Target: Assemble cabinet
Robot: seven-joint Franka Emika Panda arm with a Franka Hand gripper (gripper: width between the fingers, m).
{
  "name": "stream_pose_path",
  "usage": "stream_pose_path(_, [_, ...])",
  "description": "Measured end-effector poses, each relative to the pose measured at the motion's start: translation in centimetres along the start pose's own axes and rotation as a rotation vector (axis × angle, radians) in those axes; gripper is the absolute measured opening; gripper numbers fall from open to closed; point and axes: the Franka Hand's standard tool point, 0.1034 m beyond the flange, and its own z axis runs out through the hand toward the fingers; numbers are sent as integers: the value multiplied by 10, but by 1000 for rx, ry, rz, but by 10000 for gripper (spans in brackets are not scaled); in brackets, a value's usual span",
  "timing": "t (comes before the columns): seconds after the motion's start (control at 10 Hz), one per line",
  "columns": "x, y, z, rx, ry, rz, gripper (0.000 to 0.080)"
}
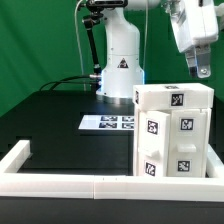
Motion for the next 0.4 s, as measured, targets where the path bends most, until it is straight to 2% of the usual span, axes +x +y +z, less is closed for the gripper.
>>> stream_pose_path(0.4, [-1, 1, 1, -2, 0, -18, 797])
